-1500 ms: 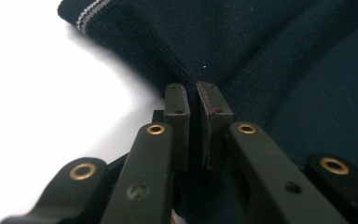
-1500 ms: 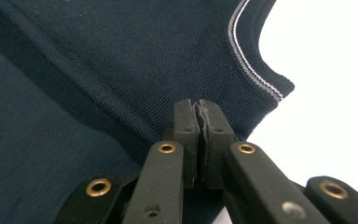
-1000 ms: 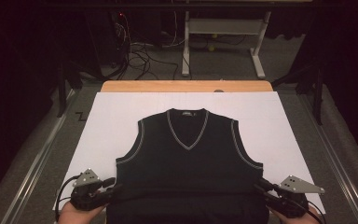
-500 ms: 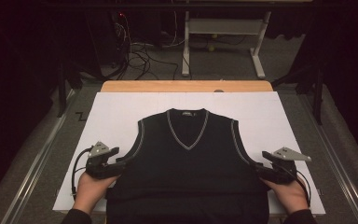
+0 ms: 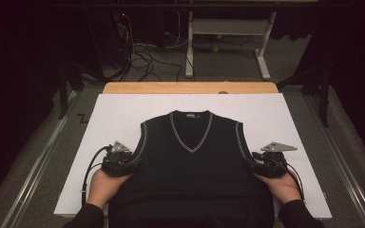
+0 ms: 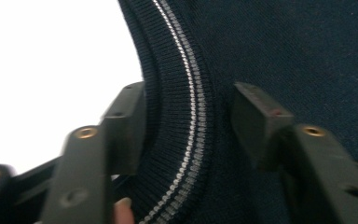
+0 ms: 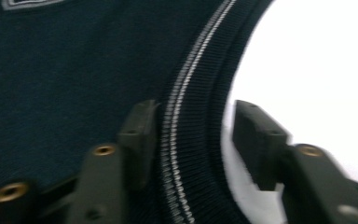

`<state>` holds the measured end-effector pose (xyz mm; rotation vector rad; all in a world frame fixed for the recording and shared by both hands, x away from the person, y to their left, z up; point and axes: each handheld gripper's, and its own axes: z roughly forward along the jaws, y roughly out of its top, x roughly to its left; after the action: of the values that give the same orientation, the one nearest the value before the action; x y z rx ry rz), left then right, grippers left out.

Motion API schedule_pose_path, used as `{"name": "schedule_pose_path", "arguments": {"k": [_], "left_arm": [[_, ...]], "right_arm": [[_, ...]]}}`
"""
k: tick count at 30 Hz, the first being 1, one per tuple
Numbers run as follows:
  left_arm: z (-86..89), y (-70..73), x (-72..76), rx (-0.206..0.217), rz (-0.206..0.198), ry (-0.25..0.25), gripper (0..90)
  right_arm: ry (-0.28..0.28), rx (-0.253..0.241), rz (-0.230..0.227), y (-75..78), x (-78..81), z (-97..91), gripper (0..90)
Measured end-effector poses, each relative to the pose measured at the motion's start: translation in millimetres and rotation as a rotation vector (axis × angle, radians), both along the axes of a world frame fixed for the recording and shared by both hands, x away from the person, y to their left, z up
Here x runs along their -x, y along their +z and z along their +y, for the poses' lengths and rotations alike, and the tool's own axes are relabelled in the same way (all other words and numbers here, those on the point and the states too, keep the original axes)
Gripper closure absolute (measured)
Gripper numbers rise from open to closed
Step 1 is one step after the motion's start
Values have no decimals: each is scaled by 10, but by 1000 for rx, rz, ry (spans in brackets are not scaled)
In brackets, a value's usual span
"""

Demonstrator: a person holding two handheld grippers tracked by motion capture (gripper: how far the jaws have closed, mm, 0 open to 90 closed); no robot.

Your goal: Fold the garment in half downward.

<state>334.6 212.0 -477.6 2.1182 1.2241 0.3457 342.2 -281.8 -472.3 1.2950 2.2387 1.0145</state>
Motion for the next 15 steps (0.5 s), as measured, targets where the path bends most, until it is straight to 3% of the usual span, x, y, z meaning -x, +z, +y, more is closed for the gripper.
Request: {"name": "schedule_pose_path", "arguments": {"k": [1, 2, 3, 4, 8, 15], "left_arm": [[2, -1, 5, 4, 0, -4, 477], [1, -2, 11, 4, -2, -11, 539], [-11, -3, 29, 1, -11, -25, 563], [-11, -3, 29, 1, -11, -25, 626], [-13, -13, 59, 27, -17, -47, 719], [26, 11, 189, 1, -22, -74, 723]], "right_arm": [[8, 5, -2, 2, 5, 4, 632], [27, -8, 11, 8, 16, 10, 746], [34, -9, 12, 9, 25, 22, 779], [34, -9, 12, 9, 25, 22, 779], [50, 26, -6, 25, 61, 62, 812], [72, 30, -21, 30, 194, 25, 811]]}}
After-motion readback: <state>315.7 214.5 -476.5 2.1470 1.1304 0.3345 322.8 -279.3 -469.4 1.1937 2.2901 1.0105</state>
